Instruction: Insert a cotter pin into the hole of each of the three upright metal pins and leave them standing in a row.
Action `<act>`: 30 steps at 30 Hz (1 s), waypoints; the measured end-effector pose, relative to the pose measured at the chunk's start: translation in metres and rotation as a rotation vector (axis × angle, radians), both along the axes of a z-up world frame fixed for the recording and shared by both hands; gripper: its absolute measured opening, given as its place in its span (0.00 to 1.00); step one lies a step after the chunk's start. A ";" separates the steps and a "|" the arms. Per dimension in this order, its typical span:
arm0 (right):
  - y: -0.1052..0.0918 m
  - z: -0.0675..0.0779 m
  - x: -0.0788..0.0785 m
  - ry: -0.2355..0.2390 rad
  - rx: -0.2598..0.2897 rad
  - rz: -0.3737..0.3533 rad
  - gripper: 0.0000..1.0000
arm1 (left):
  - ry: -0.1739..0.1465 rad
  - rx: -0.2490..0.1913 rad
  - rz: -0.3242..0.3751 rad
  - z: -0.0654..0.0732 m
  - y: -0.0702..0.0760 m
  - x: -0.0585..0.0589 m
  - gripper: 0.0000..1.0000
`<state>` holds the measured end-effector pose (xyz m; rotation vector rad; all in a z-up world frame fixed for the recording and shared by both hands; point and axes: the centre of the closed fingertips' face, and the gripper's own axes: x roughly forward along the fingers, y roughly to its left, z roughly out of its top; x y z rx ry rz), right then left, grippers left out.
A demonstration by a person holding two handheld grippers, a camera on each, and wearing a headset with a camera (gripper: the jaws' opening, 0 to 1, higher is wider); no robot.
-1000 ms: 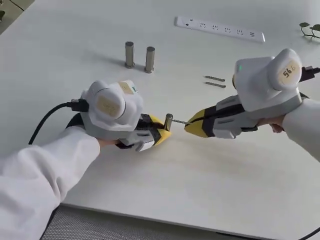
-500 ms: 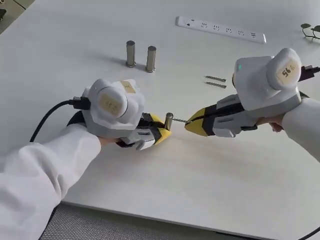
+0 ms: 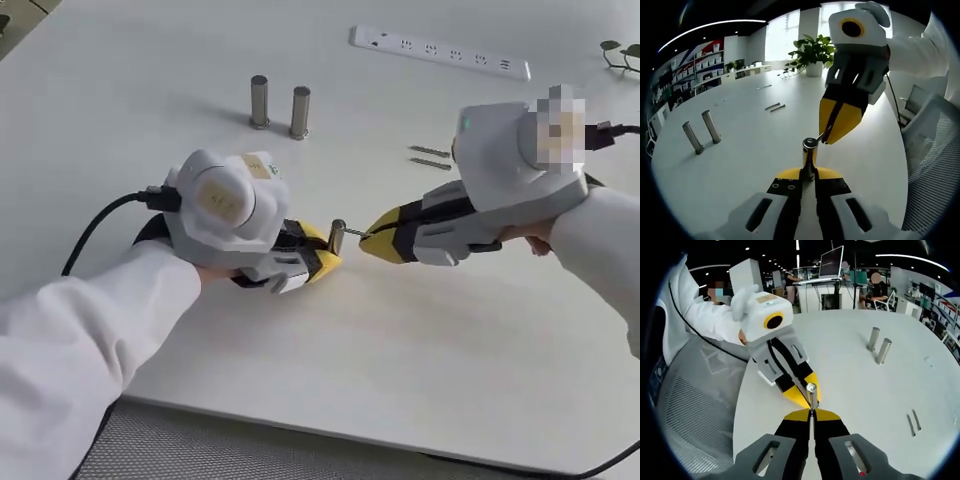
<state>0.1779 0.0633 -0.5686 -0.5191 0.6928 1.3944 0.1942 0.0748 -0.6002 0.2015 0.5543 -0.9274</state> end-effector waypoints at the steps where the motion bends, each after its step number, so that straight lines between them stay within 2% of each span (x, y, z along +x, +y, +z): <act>1: 0.000 -0.001 0.000 0.000 -0.007 0.002 0.00 | 0.000 0.000 -0.001 0.000 0.000 0.000 0.07; 9: 0.006 -0.002 0.002 -0.035 -0.034 0.051 0.00 | -0.007 0.009 -0.008 -0.001 0.000 -0.001 0.07; 22: 0.009 -0.002 0.002 -0.056 -0.094 0.132 0.00 | -0.021 0.031 -0.023 -0.001 -0.002 -0.003 0.07; 30: 0.010 -0.003 0.003 -0.057 -0.129 0.154 0.00 | -0.028 0.042 -0.029 0.000 -0.002 -0.003 0.07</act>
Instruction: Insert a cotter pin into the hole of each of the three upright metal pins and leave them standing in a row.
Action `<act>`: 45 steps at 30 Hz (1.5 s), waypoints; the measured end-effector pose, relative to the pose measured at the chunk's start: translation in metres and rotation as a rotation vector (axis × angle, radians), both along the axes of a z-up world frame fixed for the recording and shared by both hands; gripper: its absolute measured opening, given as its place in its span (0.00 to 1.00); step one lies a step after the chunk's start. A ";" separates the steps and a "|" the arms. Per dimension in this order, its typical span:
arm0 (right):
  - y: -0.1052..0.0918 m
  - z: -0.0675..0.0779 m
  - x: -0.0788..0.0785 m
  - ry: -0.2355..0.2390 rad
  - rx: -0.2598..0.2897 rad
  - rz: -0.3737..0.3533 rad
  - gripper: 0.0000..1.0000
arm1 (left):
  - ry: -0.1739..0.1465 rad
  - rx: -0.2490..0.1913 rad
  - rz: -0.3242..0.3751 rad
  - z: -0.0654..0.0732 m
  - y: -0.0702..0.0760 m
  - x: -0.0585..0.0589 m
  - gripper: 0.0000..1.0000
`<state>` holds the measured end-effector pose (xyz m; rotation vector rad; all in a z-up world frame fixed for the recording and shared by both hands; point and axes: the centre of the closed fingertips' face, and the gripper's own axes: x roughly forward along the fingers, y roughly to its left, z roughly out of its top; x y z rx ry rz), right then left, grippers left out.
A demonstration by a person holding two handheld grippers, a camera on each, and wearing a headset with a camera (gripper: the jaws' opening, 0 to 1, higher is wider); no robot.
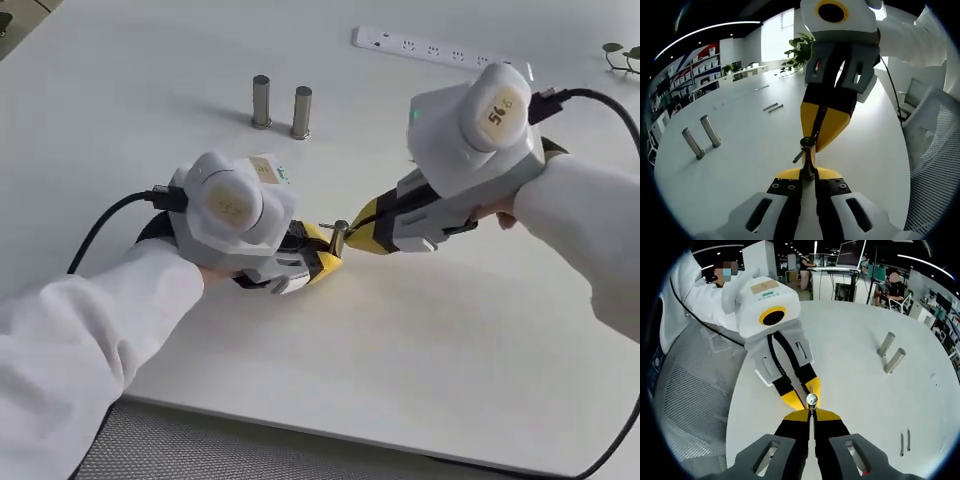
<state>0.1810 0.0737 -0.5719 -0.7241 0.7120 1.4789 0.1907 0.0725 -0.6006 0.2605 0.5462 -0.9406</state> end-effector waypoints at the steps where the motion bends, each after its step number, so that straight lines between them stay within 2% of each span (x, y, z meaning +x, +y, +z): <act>1: 0.000 0.000 0.000 -0.005 -0.002 0.007 0.00 | 0.000 0.001 0.000 0.000 0.000 0.000 0.07; 5: 0.000 -0.002 0.003 -0.001 -0.016 0.017 0.00 | 0.001 0.001 -0.001 0.000 0.000 0.000 0.07; 10: 0.001 -0.001 0.005 0.005 -0.007 0.004 0.00 | 0.006 -0.002 0.007 0.000 0.001 0.001 0.07; 12: 0.001 -0.001 0.008 -0.003 -0.005 -0.027 0.06 | 0.008 -0.004 0.010 0.000 0.001 0.002 0.07; 14: 0.001 -0.001 0.010 -0.004 0.001 -0.026 0.10 | 0.013 -0.007 0.012 0.000 0.001 0.002 0.07; 23: 0.000 0.003 0.005 -0.003 0.009 -0.013 0.13 | 0.021 -0.007 0.018 0.000 0.000 0.002 0.08; 25: -0.001 0.003 0.005 -0.003 0.012 -0.017 0.15 | 0.019 -0.004 0.025 0.000 0.002 0.003 0.13; 27: -0.003 0.005 0.005 -0.009 0.014 -0.021 0.18 | 0.037 -0.007 0.047 0.001 0.005 0.004 0.23; 29: -0.005 0.007 0.005 -0.017 0.016 -0.029 0.19 | 0.049 -0.016 0.030 0.005 0.006 0.000 0.26; 32: -0.009 0.009 0.009 -0.026 0.024 -0.046 0.17 | 0.038 -0.004 -0.005 0.012 0.011 -0.007 0.33; 33: -0.009 0.010 0.010 -0.026 0.028 -0.051 0.17 | 0.031 -0.010 -0.015 0.015 0.012 -0.008 0.38; 34: -0.009 0.011 0.010 -0.025 0.034 -0.057 0.18 | 0.025 -0.022 -0.024 0.018 0.012 -0.009 0.43; 35: -0.009 0.012 0.009 -0.018 0.040 -0.061 0.18 | 0.028 -0.059 -0.028 0.024 0.012 -0.011 0.49; 36: -0.008 0.012 0.008 -0.015 0.043 -0.064 0.18 | 0.028 -0.069 -0.032 0.028 0.015 -0.012 0.59; 38: -0.008 0.013 0.007 -0.016 0.044 -0.063 0.18 | 0.028 -0.076 -0.035 0.031 0.020 -0.014 0.70; 40: -0.006 0.014 0.005 -0.014 0.048 -0.060 0.18 | 0.055 -0.102 -0.022 0.034 0.025 -0.016 0.76; 43: -0.003 0.016 0.002 -0.009 0.057 -0.052 0.18 | 0.061 -0.139 -0.006 0.040 0.031 -0.018 0.83; 45: -0.001 0.016 0.001 -0.006 0.057 -0.048 0.18 | 0.058 -0.152 -0.007 0.043 0.033 -0.021 0.93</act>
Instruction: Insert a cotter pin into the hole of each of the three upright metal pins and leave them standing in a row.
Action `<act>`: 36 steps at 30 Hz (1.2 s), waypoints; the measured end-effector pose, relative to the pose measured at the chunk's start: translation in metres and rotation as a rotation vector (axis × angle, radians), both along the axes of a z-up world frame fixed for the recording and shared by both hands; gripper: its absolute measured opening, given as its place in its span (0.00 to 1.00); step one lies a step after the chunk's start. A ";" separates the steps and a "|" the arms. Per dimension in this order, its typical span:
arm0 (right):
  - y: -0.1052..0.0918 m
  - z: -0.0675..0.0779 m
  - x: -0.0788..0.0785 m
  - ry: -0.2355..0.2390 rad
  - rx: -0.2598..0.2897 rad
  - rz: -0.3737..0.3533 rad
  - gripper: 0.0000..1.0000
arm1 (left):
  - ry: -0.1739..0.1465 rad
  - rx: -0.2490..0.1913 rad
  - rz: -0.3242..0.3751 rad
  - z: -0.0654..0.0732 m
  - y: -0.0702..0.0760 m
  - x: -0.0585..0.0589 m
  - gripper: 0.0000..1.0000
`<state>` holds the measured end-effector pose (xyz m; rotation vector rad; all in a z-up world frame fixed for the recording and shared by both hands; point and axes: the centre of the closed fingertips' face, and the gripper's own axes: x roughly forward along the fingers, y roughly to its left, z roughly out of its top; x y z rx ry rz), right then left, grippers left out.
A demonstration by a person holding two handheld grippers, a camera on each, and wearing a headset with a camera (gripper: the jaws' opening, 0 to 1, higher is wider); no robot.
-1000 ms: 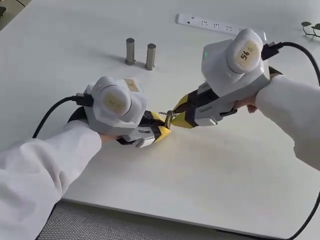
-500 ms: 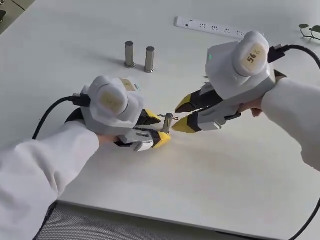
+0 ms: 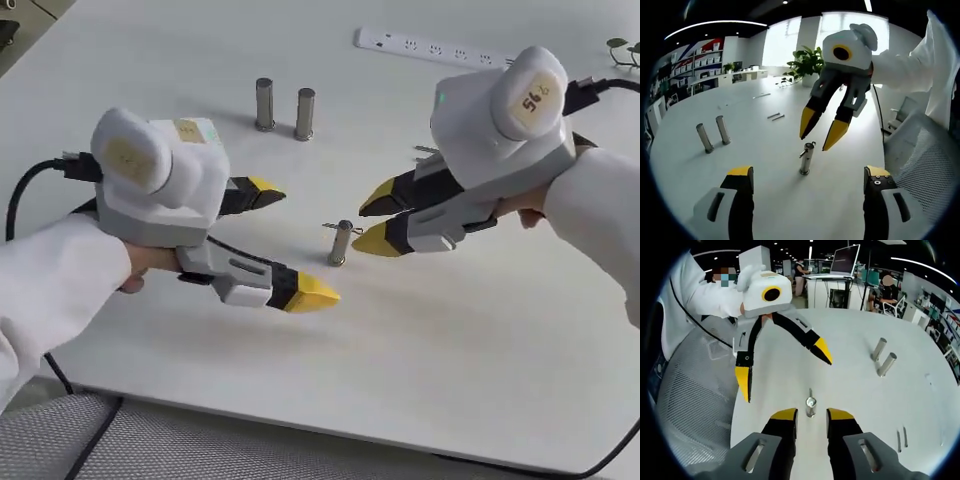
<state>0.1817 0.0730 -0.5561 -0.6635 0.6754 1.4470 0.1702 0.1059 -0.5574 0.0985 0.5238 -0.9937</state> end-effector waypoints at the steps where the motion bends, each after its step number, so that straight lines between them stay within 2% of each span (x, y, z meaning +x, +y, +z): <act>1: 0.000 -0.001 0.001 0.001 -0.001 0.002 0.19 | 0.002 -0.004 -0.004 0.001 0.000 -0.002 0.97; 4: 0.003 -0.001 -0.001 0.003 0.000 0.006 0.18 | 0.022 -0.026 -0.020 0.001 0.000 -0.010 0.99; 6: 0.005 -0.003 -0.001 0.004 -0.001 0.010 0.18 | 0.018 -0.033 -0.019 0.001 0.000 -0.012 0.99; 8: 0.006 -0.005 -0.001 0.006 -0.002 0.009 0.17 | 0.029 -0.042 -0.014 0.000 0.000 -0.013 0.99; 12: 0.007 -0.007 0.001 0.007 0.000 0.004 0.16 | 0.032 -0.030 -0.015 -0.004 -0.001 -0.015 0.99; 16: 0.008 -0.016 0.004 0.004 -0.005 0.006 0.15 | 0.041 -0.043 -0.019 -0.003 -0.003 -0.017 0.99; 26: 0.016 -0.023 -0.002 -0.001 -0.035 0.053 0.07 | 0.027 -0.039 -0.008 0.000 -0.001 -0.012 0.99; 30: 0.016 -0.024 0.001 0.006 -0.044 0.051 0.05 | 0.032 -0.039 -0.008 -0.001 0.000 -0.013 0.99; 36: 0.017 -0.021 0.006 -0.017 -0.038 0.055 0.04 | 0.036 -0.029 -0.005 -0.002 0.003 -0.013 0.99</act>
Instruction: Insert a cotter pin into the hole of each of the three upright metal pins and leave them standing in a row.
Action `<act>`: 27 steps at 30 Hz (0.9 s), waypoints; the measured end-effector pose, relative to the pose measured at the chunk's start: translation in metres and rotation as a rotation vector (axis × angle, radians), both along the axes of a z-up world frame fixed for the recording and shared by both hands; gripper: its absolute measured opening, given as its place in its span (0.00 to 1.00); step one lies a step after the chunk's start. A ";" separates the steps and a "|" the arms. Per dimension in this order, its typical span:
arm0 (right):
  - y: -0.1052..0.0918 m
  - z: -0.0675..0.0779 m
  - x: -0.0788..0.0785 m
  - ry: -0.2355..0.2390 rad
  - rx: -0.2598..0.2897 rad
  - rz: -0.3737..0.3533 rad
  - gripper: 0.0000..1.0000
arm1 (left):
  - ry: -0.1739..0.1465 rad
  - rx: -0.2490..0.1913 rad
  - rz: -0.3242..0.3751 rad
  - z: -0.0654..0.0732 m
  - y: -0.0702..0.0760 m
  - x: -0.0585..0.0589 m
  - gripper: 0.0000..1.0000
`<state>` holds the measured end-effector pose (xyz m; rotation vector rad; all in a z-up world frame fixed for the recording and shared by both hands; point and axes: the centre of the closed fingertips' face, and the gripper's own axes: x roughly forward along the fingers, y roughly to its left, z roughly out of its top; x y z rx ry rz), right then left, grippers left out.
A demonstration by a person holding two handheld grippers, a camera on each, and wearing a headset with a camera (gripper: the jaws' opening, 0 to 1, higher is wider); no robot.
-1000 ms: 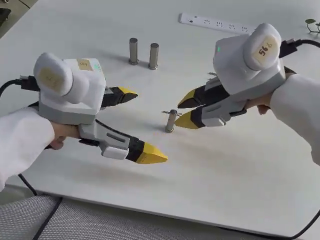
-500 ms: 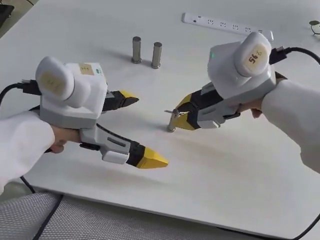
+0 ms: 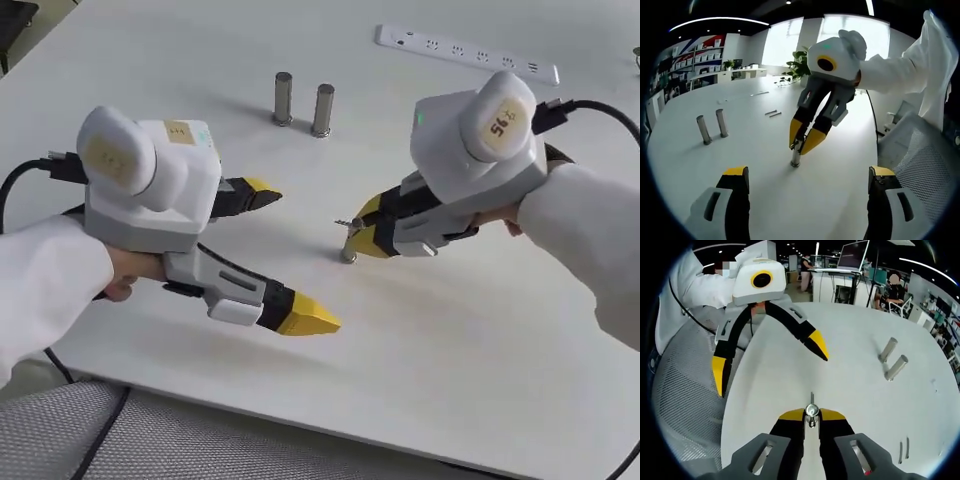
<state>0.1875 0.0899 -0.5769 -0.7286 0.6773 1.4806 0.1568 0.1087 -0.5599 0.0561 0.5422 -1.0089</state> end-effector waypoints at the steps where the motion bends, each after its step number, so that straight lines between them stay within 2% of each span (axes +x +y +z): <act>1: 0.000 0.001 0.002 -0.002 0.000 0.004 0.04 | 0.000 -0.001 0.001 0.000 0.001 0.000 0.99; 3: 0.001 0.004 0.007 -0.004 -0.003 0.007 0.04 | -0.001 -0.003 0.005 0.001 0.003 0.001 0.99; 8: 0.004 0.011 0.026 -0.042 -0.006 0.024 0.04 | -0.002 -0.009 0.015 0.004 0.007 0.004 0.99; 11: 0.005 0.010 0.033 -0.035 -0.004 0.033 0.04 | 0.006 -0.006 0.016 0.003 0.009 0.004 0.99; 12: 0.006 0.007 0.036 -0.032 -0.007 0.035 0.04 | 0.020 -0.003 0.030 0.001 0.011 0.005 0.99; 16: 0.007 0.003 0.043 -0.029 -0.015 0.032 0.04 | 0.023 0.004 0.032 0.000 0.012 0.004 0.99; 22: 0.012 0.004 0.047 -0.010 0.006 0.027 0.04 | 0.024 0.008 0.034 0.002 0.014 0.002 0.99; 27: 0.014 0.005 0.054 -0.020 0.011 0.039 0.04 | 0.024 0.006 0.038 0.003 0.012 0.002 0.99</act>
